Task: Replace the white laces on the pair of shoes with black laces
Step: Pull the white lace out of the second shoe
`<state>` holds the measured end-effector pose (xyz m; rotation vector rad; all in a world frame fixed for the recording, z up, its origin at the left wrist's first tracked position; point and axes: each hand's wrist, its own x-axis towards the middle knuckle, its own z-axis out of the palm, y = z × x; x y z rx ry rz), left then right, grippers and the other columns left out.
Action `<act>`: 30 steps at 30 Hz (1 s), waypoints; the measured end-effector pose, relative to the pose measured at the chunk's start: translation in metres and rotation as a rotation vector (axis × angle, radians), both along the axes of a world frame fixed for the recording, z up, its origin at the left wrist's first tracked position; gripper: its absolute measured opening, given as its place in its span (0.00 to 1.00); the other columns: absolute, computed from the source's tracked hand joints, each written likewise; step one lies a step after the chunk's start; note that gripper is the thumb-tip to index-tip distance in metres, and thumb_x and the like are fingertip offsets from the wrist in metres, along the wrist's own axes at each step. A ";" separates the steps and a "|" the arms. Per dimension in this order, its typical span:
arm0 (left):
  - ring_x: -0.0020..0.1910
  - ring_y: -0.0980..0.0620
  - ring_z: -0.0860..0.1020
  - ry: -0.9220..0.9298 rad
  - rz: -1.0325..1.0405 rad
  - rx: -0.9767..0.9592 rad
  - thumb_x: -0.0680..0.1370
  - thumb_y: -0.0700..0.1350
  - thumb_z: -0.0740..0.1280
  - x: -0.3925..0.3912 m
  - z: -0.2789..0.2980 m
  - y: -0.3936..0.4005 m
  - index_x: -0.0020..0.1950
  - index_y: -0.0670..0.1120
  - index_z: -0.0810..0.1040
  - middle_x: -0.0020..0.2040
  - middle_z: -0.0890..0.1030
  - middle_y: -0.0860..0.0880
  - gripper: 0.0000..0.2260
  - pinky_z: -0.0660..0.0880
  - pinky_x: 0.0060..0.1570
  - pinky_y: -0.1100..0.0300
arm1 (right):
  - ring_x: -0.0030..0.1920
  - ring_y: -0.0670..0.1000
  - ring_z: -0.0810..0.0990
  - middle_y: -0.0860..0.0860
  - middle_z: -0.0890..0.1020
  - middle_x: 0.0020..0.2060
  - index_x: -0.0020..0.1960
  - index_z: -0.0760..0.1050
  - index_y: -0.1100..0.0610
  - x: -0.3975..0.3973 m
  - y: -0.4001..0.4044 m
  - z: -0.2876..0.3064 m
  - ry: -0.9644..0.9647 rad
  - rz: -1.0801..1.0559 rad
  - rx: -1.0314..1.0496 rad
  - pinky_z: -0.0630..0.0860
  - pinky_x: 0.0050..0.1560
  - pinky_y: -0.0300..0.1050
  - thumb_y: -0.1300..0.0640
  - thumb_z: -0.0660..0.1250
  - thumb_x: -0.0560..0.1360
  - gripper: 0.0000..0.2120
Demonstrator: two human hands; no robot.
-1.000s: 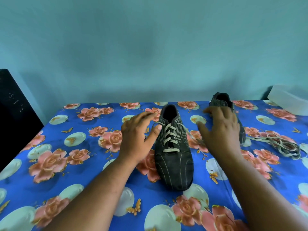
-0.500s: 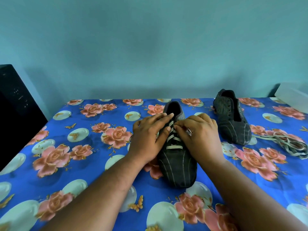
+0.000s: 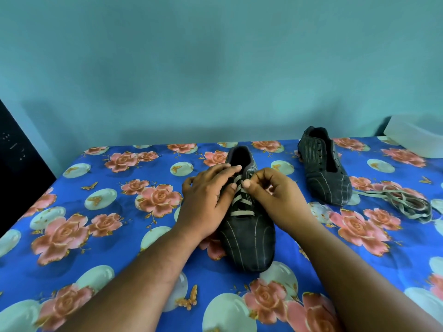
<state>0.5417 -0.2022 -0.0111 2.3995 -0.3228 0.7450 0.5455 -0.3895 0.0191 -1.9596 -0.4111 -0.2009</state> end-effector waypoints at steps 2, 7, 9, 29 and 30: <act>0.71 0.57 0.71 0.004 -0.001 -0.009 0.82 0.59 0.57 0.000 0.000 0.001 0.73 0.62 0.72 0.71 0.74 0.59 0.19 0.66 0.66 0.41 | 0.37 0.45 0.78 0.44 0.82 0.35 0.42 0.81 0.50 -0.002 0.003 0.003 -0.184 -0.103 -0.135 0.75 0.41 0.44 0.50 0.76 0.74 0.07; 0.70 0.57 0.71 0.017 0.011 0.006 0.82 0.60 0.56 -0.001 0.001 0.001 0.73 0.63 0.71 0.71 0.74 0.60 0.20 0.65 0.66 0.41 | 0.42 0.47 0.80 0.45 0.82 0.38 0.44 0.82 0.53 0.000 0.000 0.002 -0.005 0.075 0.103 0.77 0.47 0.45 0.56 0.73 0.78 0.04; 0.70 0.57 0.71 0.019 0.011 0.005 0.82 0.60 0.56 -0.002 0.001 0.000 0.73 0.63 0.71 0.71 0.73 0.60 0.19 0.64 0.67 0.41 | 0.38 0.46 0.75 0.48 0.78 0.35 0.43 0.78 0.56 -0.001 -0.004 0.004 0.171 0.187 0.247 0.74 0.41 0.40 0.60 0.68 0.80 0.07; 0.70 0.57 0.71 0.021 0.019 0.005 0.82 0.59 0.56 -0.003 0.003 -0.002 0.73 0.62 0.71 0.71 0.74 0.60 0.19 0.63 0.67 0.40 | 0.44 0.48 0.73 0.41 0.73 0.34 0.35 0.70 0.47 0.005 -0.006 -0.003 -0.219 -0.067 -0.166 0.69 0.46 0.48 0.35 0.66 0.74 0.18; 0.70 0.57 0.71 0.021 0.018 0.001 0.82 0.59 0.56 -0.002 0.002 -0.002 0.73 0.62 0.71 0.71 0.74 0.60 0.19 0.63 0.66 0.40 | 0.47 0.50 0.73 0.41 0.74 0.35 0.36 0.71 0.46 0.006 -0.005 -0.005 -0.287 -0.125 -0.244 0.71 0.48 0.51 0.33 0.66 0.73 0.18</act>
